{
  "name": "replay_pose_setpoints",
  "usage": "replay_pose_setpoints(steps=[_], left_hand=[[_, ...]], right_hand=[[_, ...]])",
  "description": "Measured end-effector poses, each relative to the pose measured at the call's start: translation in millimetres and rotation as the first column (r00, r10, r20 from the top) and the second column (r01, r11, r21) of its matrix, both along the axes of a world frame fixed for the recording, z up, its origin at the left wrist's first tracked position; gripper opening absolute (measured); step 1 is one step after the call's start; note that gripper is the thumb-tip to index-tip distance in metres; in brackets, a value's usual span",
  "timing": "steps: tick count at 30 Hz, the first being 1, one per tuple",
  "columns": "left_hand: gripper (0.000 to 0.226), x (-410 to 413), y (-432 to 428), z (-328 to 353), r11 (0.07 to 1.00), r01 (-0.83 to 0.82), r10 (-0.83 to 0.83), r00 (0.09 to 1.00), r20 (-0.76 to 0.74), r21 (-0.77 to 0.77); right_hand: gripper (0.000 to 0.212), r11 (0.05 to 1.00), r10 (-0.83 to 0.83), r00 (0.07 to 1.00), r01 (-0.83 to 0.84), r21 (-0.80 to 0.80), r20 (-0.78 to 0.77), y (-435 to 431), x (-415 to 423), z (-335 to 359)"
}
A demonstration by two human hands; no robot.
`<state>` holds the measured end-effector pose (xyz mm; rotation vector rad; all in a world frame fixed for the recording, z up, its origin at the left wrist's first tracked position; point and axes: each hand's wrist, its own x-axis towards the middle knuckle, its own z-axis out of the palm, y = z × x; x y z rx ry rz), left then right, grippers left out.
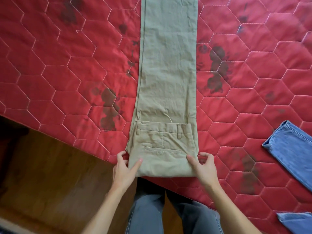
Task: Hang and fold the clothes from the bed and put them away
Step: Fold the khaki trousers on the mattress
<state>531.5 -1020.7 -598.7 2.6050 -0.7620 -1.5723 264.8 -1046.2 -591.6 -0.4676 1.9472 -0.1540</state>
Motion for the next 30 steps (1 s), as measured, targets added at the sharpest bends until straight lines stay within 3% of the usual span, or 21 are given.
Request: replay_pose_setpoints(steps=[2,5,7,10,11,12,14,16,19,21,23,24,27,30], left_hand=[[0.07,-1,-13,5,0.999,0.021,-0.02,0.999,-0.03,0.035],[0.086,3,-40,18,0.998,0.041,-0.039,0.998,-0.048,0.038],[0.086,10,-59,32,0.997,0.064,-0.067,0.995,-0.075,-0.038],[0.031,16,-90,61,0.976,-0.016,-0.031,0.977,-0.21,-0.216],[0.023,17,-100,72,0.966,-0.063,-0.006,0.964,-0.264,-0.25],[0.031,19,-114,81,0.954,-0.099,0.004,0.949,-0.316,-0.285],[0.049,25,-134,92,0.929,-0.183,0.031,0.904,-0.426,-0.321],[0.062,30,-160,93,0.912,-0.204,0.009,0.877,-0.48,-0.356],[0.072,28,-199,81,0.899,-0.05,-0.143,0.905,-0.401,-0.434],[0.054,24,-222,57,0.881,0.086,-0.195,0.962,-0.191,-0.465],[0.036,23,-242,26,0.875,0.218,-0.208,0.975,0.072,-0.433],[0.034,22,-251,11,0.888,0.235,-0.206,0.972,0.116,-0.396],[0.041,11,-266,-21,0.962,0.107,-0.116,0.993,-0.024,-0.252],[0.052,5,-257,-41,0.974,0.136,-0.128,0.99,0.055,-0.182]], right_hand=[[0.067,0.997,-0.056,0.994,0.051,0.06,0.095,-14,-4,9],[0.081,0.996,0.061,0.987,-0.07,0.053,0.151,-36,-10,27],[0.076,0.993,0.116,0.972,-0.113,-0.026,0.206,-50,-14,43],[0.046,0.987,0.123,0.945,-0.086,-0.135,0.302,-75,-22,69],[0.035,0.984,0.115,0.928,-0.059,-0.166,0.354,-83,-26,78],[0.037,0.98,0.103,0.904,-0.021,-0.198,0.415,-93,-32,83],[0.061,0.97,0.147,0.865,-0.031,-0.24,0.48,-110,-41,94],[0.07,0.944,0.262,0.86,-0.134,-0.301,0.438,-135,-45,96],[0.051,0.907,0.287,0.924,-0.177,-0.381,0.254,-178,-36,75],[0.037,0.882,0.283,0.955,-0.223,-0.416,0.088,-206,-25,52],[0.039,0.893,0.278,0.96,-0.253,-0.371,0.015,-228,-17,23],[0.043,0.905,0.294,0.956,-0.279,-0.321,-0.004,-235,-14,10],[0.061,0.902,0.394,0.916,-0.401,-0.16,-0.071,-241,0,-17],[0.067,0.902,0.392,0.909,-0.411,-0.136,-0.143,-230,13,-24]])
